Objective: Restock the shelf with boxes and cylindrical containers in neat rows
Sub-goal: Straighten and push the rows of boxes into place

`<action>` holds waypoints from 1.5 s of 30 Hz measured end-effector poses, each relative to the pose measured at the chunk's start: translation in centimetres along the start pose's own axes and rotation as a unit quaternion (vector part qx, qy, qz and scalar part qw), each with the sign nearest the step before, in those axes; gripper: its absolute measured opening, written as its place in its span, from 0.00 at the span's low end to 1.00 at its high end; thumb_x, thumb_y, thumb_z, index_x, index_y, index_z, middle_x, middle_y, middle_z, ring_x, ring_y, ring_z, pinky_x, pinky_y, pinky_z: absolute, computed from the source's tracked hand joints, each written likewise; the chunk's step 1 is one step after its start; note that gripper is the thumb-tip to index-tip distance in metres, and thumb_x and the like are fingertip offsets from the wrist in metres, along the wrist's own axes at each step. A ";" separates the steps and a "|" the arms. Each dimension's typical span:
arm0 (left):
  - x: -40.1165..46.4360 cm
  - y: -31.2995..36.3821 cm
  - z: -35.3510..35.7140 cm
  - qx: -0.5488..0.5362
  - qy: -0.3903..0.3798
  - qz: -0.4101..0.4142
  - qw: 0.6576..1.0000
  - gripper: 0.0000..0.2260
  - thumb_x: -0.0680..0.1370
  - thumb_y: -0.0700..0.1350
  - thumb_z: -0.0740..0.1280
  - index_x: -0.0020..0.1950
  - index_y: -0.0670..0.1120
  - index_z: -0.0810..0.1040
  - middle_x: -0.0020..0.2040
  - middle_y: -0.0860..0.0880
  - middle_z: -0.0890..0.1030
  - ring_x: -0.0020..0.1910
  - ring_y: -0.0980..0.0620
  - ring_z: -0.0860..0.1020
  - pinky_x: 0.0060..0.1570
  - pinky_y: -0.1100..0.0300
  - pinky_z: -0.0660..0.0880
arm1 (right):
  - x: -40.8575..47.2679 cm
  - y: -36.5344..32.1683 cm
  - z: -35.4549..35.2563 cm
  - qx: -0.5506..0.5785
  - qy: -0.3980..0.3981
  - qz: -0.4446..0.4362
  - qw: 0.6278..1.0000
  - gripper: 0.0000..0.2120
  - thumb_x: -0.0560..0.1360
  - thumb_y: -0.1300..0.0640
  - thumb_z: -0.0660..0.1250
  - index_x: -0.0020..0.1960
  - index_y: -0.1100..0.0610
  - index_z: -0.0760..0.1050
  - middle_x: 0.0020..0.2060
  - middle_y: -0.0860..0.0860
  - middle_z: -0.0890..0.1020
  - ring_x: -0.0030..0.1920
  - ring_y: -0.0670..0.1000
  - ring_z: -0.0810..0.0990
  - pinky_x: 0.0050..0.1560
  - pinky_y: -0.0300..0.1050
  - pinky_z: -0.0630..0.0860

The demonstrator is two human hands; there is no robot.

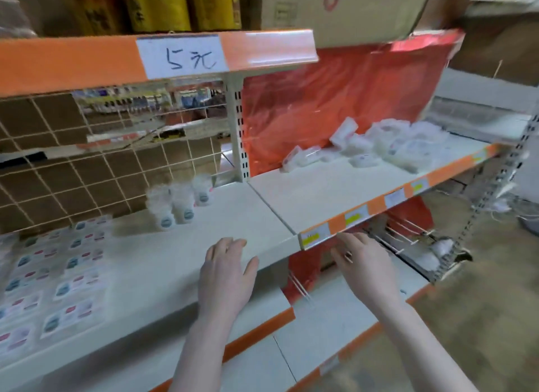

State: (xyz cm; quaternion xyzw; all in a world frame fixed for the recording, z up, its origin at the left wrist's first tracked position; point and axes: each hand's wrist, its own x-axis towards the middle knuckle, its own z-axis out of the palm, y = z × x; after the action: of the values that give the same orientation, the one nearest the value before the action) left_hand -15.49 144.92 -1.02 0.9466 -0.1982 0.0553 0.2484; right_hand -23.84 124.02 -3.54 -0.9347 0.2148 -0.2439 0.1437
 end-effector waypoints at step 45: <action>26.5 16.1 17.5 0.044 0.131 -0.238 0.961 0.18 0.77 0.48 0.66 0.66 0.45 0.74 0.65 0.49 0.73 0.65 0.48 0.69 0.63 0.57 0.64 | 40.5 17.9 10.9 0.103 -0.165 -0.229 0.954 0.20 0.72 0.56 0.67 0.63 0.58 0.73 0.56 0.55 0.77 0.57 0.58 0.74 0.51 0.47 0.69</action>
State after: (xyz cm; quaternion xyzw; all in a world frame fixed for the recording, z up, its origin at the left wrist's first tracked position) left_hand 2.35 114.24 -3.65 0.9607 0.0699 0.1271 0.2366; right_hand 7.85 91.25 -3.43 -0.9663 -0.0576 -0.1336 0.2126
